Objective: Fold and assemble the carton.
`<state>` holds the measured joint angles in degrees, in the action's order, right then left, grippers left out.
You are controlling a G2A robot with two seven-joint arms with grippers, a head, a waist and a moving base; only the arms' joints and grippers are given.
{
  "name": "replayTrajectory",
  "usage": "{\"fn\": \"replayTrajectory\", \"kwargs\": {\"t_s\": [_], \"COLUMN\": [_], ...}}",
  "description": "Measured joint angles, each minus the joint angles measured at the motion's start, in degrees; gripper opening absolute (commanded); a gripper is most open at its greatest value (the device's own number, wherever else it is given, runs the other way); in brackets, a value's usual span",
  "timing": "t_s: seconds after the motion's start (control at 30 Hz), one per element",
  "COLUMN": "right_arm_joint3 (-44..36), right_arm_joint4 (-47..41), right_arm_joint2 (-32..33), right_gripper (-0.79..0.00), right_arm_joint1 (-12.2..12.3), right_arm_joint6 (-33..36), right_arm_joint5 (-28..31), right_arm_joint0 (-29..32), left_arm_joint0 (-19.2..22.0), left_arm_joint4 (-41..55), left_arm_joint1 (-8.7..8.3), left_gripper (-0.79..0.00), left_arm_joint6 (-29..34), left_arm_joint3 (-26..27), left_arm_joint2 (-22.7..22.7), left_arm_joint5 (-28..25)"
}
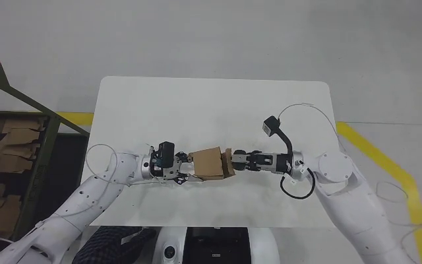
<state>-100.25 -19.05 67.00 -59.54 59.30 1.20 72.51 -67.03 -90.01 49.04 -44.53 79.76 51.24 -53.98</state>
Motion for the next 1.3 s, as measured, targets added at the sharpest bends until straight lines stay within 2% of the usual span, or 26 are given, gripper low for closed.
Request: {"fn": "replayTrajectory", "kwargs": {"t_s": [0.33, 0.63, 0.83, 1.07, 1.3], "right_arm_joint3": [1.3, 6.9, 12.8, 19.2, 20.9], "right_arm_joint4": [-0.8, -3.9, -8.4, -13.4, -16.5], "right_arm_joint2": [4.0, 9.8, 5.9, -0.5, -2.4], "right_gripper": [-0.686, -0.693, -0.686, -0.69, -0.705], "right_arm_joint1": [0.7, 1.6, 0.8, -0.9, -1.6], "right_arm_joint6": [-2.5, -3.3, 0.7, 5.4, 8.4], "right_arm_joint5": [-0.2, -3.0, -2.4, 2.3, 5.2], "right_arm_joint0": [2.3, 6.0, 4.3, -0.5, -2.4], "left_arm_joint0": [-0.3, -0.8, -1.0, -1.1, -1.3], "left_arm_joint4": [-0.1, -0.5, -0.6, -0.6, -0.5], "left_arm_joint1": [0.0, -0.19, -0.18, -0.19, -0.15], "left_gripper": [-0.474, -0.474, -0.477, -0.48, -0.48], "left_arm_joint6": [-1.0, -2.3, -2.8, -2.7, -2.4], "left_arm_joint3": [-0.1, 0.0, 0.5, 0.8, 0.9], "left_arm_joint2": [0.5, 1.3, 1.4, 1.7, 1.8], "left_arm_joint5": [-0.3, -0.2, -0.2, -0.3, -0.5]}}
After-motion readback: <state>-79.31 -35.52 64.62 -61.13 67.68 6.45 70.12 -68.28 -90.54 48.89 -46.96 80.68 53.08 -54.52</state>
